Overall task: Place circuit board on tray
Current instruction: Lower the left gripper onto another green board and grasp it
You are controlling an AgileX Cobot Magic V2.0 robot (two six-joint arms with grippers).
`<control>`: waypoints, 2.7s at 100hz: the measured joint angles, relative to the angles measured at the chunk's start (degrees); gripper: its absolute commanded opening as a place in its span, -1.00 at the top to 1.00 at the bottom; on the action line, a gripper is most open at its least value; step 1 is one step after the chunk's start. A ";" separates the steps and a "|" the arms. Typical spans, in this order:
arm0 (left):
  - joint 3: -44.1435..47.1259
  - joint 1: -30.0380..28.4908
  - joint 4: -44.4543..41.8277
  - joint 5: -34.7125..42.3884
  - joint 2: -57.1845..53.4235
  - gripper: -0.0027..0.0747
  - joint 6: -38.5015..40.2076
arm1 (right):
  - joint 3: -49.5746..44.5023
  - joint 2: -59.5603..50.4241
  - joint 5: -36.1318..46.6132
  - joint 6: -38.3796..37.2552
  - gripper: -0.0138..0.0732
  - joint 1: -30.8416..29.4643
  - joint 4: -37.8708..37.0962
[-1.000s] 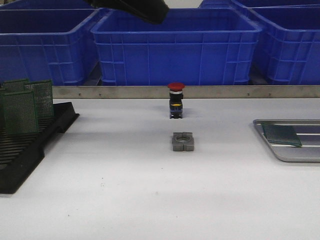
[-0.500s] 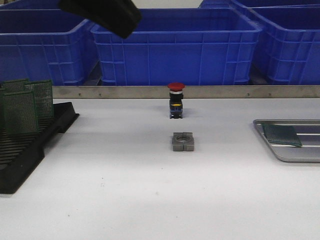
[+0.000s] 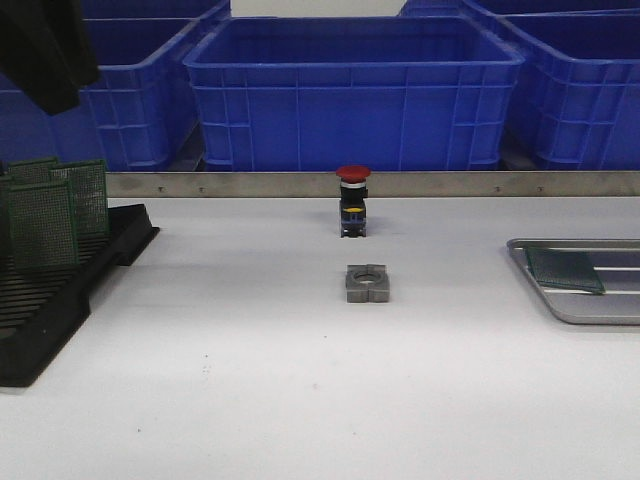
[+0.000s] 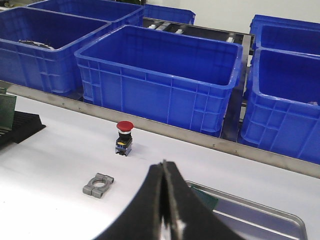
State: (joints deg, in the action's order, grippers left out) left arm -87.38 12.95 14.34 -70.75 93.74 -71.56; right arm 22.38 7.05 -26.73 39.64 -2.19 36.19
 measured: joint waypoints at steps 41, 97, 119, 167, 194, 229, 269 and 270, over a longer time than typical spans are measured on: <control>6.14 -10.98 -0.96 -0.09 -0.13 -0.01 0.22 | 0.00 0.00 -0.02 0.00 0.95 0.00 0.00; 11.29 -17.22 -7.87 0.38 -0.13 -0.01 -2.98 | 0.00 0.00 -0.22 0.00 0.95 0.00 0.00; 12.48 -17.22 -8.40 0.49 -0.13 -0.01 -5.67 | 0.00 0.00 -0.22 0.00 0.95 0.00 0.00; 12.56 -17.22 -8.75 6.08 -0.13 -0.02 -12.70 | 0.00 0.00 -0.22 0.00 0.95 0.00 0.00; 12.56 -17.22 -7.75 6.43 1.34 -0.02 -14.70 | 0.00 0.00 -0.22 0.00 0.95 0.00 0.00; 12.56 -17.22 -8.42 7.13 6.05 -0.02 -14.87 | 0.00 0.00 -0.33 0.00 0.95 0.00 0.00; 12.56 -17.22 -8.08 7.27 9.13 0.11 -14.87 | 0.00 0.00 -0.77 0.00 0.95 0.00 0.00; 12.56 -17.22 -8.08 7.27 9.13 0.15 -14.87 | 0.00 0.00 -0.76 0.00 0.95 0.00 0.00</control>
State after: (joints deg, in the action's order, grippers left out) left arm -74.81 -4.26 6.25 -63.48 102.87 -86.43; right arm 22.38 7.05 -27.49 39.64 -2.19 36.19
